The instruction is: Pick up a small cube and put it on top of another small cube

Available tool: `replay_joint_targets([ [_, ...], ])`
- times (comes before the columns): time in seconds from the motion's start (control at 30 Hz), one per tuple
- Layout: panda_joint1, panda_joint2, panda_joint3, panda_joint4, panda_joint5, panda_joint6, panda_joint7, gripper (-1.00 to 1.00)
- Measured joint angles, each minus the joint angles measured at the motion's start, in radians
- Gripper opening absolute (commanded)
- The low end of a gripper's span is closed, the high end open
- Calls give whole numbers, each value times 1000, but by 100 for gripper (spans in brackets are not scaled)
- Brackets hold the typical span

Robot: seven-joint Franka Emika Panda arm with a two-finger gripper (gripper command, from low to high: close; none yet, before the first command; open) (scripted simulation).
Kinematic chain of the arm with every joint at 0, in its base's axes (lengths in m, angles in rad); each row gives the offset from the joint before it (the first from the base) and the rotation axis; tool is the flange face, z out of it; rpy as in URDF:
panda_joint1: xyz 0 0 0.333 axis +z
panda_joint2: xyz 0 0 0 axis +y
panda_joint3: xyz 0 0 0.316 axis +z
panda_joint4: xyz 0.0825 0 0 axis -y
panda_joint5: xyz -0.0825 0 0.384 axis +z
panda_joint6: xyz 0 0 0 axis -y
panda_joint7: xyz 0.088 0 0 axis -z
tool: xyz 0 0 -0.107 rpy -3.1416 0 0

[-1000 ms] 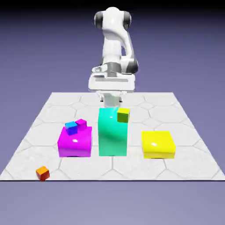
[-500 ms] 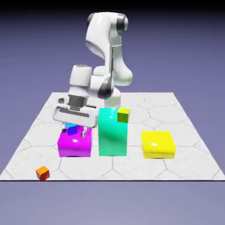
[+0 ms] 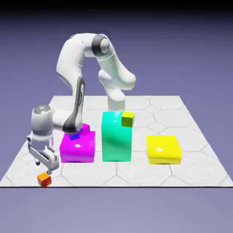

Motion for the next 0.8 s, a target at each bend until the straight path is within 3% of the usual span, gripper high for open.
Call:
replay_joint_targets([
  [0.07,12,72,-16,31,-11,42,9,0],
  [0.1,17,99,-22,43,-15,58,12,-100],
  [0.33,-10,-81,20,-35,15,-48,0,-100],
  [0.8,115,-589,200,-232,188,-384,509,-100],
])
